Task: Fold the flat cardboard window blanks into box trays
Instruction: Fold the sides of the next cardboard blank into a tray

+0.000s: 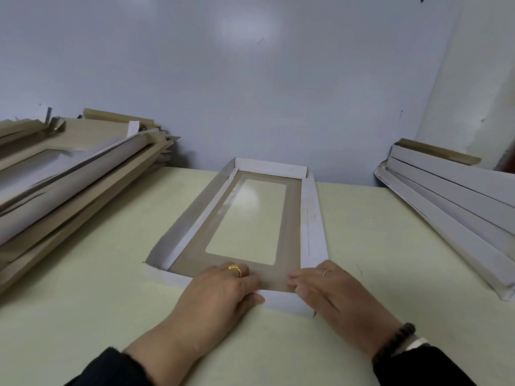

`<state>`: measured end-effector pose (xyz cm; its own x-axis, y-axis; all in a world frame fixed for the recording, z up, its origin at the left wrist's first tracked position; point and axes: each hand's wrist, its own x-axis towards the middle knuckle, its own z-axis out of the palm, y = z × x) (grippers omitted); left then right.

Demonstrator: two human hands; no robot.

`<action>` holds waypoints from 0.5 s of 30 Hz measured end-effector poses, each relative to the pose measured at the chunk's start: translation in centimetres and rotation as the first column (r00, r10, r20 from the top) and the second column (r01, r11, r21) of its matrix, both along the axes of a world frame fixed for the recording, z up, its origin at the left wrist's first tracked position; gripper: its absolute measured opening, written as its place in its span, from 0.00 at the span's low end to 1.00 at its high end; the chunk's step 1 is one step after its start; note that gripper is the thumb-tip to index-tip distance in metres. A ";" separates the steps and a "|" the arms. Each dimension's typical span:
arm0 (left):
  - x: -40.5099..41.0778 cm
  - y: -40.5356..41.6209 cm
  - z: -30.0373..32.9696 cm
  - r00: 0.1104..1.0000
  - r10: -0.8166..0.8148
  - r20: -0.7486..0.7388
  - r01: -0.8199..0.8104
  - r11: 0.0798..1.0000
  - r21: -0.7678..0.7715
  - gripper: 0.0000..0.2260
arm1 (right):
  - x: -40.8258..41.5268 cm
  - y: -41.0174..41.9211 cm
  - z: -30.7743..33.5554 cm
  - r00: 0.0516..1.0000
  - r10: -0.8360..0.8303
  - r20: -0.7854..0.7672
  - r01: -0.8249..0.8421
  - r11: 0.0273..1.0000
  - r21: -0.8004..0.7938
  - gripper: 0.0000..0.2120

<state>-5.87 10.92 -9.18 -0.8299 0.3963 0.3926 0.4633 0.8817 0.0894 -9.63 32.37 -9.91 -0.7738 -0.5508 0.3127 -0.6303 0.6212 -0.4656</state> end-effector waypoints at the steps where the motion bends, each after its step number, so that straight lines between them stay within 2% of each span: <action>1: 0.1 0.0 0.1 0.999 -0.001 -0.038 0.001 1.000 -0.011 0.06 | 0.0 0.1 -0.1 1.000 0.012 0.002 -0.012 0.999 0.034 0.27; 4: 0.4 0.2 0.4 1.000 0.008 -0.025 -0.009 1.000 -0.030 0.07 | -0.3 0.7 0.0 1.000 0.015 -0.014 -0.014 0.997 0.075 0.23; 8: 0.3 0.2 0.0 0.996 0.009 -0.084 -0.012 0.999 -0.036 0.07 | 0.0 0.6 0.7 0.997 0.037 -0.073 -0.027 0.990 0.141 0.15; 10: 0.4 0.2 0.0 0.996 0.013 -0.088 -0.016 0.999 -0.035 0.06 | 0.2 0.3 1.0 0.993 0.040 -0.110 -0.018 0.980 0.197 0.16; 15: 0.3 0.3 0.0 0.997 0.005 -0.073 -0.008 0.999 -0.043 0.07 | 0.7 -0.2 1.4 0.991 0.043 -0.128 -0.018 0.981 0.191 0.17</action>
<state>-5.55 11.25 -9.17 -0.8026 0.4084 0.4348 0.4611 0.8872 0.0178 -8.93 32.21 -8.54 -0.7152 -0.6321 0.2982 -0.6978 0.6696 -0.2542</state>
